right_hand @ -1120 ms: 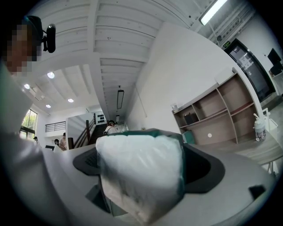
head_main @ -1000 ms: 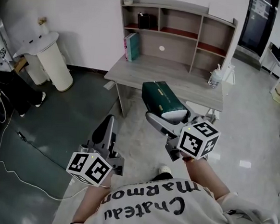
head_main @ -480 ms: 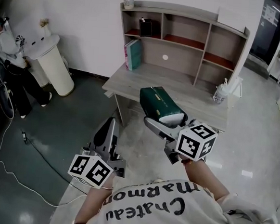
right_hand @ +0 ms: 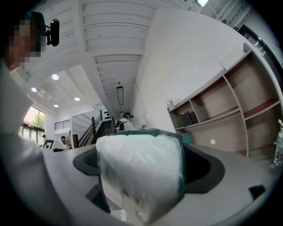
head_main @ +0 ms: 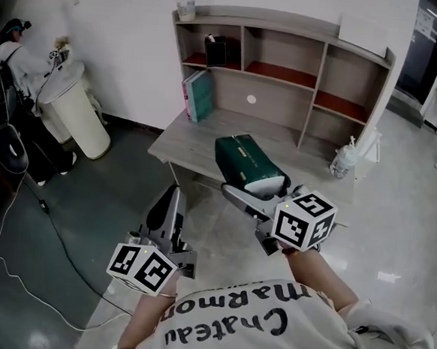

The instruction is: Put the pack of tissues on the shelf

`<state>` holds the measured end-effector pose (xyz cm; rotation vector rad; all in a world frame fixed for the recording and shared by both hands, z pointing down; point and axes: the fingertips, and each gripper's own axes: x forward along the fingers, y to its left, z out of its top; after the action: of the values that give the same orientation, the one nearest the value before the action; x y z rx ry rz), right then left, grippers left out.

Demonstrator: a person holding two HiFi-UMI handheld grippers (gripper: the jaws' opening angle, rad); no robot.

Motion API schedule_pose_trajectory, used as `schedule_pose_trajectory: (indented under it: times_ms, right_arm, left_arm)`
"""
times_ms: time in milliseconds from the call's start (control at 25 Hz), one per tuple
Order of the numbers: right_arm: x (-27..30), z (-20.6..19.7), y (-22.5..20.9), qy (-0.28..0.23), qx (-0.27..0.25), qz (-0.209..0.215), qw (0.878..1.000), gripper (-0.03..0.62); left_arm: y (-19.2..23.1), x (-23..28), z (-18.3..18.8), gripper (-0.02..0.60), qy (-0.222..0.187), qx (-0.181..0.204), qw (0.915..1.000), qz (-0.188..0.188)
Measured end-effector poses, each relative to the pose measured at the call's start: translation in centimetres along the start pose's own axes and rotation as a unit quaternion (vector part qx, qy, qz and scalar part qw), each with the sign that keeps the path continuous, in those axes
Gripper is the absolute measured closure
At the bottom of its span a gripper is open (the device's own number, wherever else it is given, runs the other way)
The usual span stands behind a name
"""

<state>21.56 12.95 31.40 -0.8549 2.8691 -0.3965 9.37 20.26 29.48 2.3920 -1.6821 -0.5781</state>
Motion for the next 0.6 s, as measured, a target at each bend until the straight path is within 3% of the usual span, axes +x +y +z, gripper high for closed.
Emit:
schedule_pose_trajectory:
  times_ms: [360, 600]
  right_arm:
    - [1.6, 0.3, -3.3, 0.008, -0.013, 0.025, 1.000, 0.048]
    - [2.2, -1.0, -4.5, 0.016, 0.006, 0.034, 0.999, 0.048]
  left_arm:
    - [0.9, 3.0, -1.5, 0.551, -0.009, 0.002, 0.9996, 0.027]
    - [1.4, 3.4, -2.8, 0.551, 0.001, 0.003, 0.9992, 0.039]
